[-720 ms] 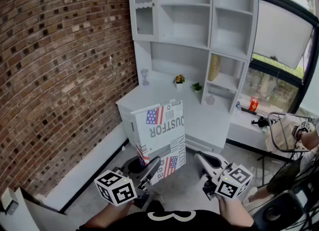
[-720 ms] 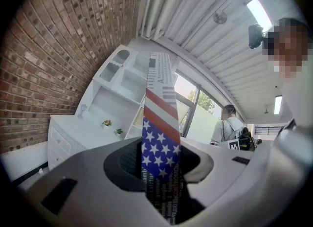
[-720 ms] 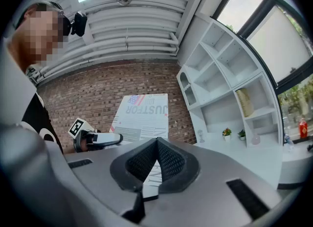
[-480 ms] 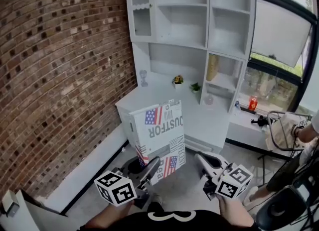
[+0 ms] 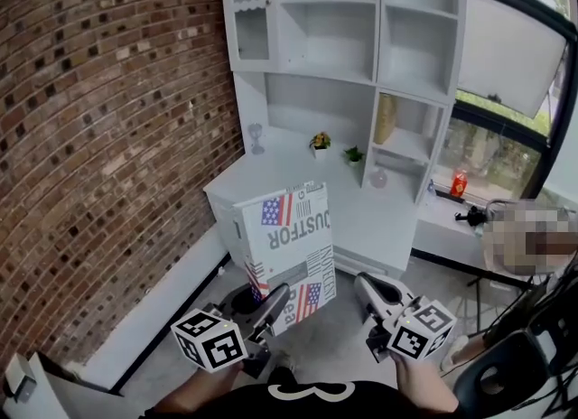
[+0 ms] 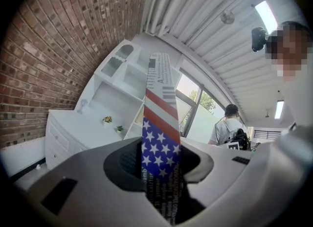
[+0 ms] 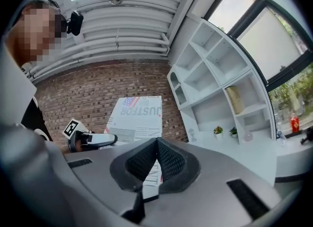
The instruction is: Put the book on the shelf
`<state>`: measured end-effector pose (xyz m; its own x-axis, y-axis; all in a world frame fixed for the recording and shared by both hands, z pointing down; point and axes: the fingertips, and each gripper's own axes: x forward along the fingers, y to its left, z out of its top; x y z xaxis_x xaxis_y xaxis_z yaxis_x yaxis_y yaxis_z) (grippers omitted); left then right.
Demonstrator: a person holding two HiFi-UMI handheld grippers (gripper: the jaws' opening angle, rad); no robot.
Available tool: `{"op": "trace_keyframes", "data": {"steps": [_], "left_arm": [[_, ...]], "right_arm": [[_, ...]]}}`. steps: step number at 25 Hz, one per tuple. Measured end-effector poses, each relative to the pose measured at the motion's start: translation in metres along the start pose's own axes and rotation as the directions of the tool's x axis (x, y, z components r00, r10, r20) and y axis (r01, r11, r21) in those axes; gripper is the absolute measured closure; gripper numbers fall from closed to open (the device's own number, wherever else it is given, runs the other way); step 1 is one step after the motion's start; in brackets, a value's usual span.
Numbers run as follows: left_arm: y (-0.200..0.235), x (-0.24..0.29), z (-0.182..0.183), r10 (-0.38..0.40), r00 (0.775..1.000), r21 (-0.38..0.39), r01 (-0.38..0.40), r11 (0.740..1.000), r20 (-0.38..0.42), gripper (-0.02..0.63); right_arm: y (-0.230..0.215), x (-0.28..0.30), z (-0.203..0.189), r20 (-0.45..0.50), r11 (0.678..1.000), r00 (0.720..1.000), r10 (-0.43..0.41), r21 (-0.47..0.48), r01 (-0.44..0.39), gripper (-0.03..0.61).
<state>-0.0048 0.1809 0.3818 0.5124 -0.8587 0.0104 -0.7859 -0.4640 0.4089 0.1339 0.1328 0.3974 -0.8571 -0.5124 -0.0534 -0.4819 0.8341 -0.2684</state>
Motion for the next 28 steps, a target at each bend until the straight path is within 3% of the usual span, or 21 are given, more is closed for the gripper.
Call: {"op": "trace_keyframes", "data": {"steps": [10,28], "left_arm": [[0.055,0.042,0.025,-0.035,0.999,-0.031,0.035,0.999,-0.009,0.468],[0.196,0.097,0.083,-0.078,0.996,-0.07,0.075,0.995,-0.037,0.466]], "right_arm": [[-0.037,0.053,0.005,-0.01,0.999,0.999,-0.034,0.025,0.034,0.568],[-0.088,0.19,0.011,-0.022,0.993,0.993,-0.115,0.038,0.116,0.568]]}}
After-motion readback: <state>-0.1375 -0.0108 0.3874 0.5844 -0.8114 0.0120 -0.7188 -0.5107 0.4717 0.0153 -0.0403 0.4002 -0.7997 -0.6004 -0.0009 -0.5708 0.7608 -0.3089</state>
